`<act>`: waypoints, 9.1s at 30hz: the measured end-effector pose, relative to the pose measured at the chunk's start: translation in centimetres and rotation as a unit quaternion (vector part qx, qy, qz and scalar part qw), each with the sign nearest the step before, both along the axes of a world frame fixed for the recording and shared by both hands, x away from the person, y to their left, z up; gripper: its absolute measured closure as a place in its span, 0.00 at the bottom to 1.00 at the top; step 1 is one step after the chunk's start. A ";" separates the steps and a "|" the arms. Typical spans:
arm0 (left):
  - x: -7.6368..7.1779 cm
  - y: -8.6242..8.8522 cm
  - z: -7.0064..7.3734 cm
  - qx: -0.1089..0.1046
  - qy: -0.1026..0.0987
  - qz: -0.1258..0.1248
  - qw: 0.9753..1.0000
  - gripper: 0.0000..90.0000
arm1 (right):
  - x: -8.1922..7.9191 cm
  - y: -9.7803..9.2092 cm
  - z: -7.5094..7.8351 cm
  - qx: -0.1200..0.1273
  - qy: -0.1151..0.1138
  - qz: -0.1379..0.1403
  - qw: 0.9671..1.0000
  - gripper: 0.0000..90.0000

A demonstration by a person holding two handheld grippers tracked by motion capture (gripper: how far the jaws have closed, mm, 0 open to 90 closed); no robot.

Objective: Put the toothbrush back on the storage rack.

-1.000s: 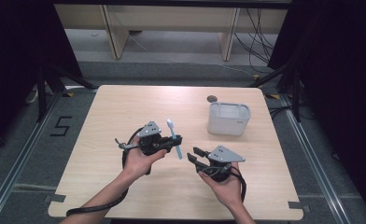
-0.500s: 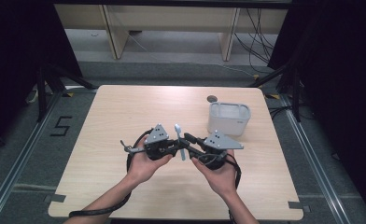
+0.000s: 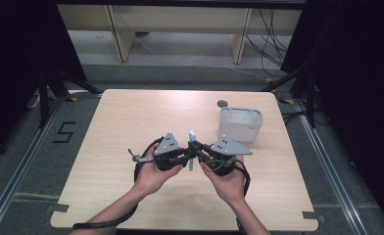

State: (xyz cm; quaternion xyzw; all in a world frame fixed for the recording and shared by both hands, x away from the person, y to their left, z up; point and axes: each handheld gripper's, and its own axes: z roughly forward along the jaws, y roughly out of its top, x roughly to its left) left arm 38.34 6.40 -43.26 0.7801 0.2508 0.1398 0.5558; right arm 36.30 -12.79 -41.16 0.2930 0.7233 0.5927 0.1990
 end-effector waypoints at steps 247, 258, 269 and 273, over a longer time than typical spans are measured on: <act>-2.5 15.1 -9.0 -0.037 -0.067 0.205 0.976 0.34 | 11.8 -16.3 -1.7 -0.024 0.009 -0.295 0.955 0.93; -2.5 15.1 -9.0 -0.035 -0.067 0.204 0.976 0.34 | 11.7 -16.3 -2.2 -0.028 0.009 -0.293 0.956 0.93; -2.5 15.1 -9.0 -0.034 -0.066 0.206 0.976 0.34 | 11.3 -16.1 -3.0 -0.020 0.023 -0.300 0.954 0.93; -2.5 15.1 -9.0 -0.034 -0.066 0.205 0.976 0.34 | 11.3 -16.1 -3.1 -0.021 0.025 -0.297 0.954 0.93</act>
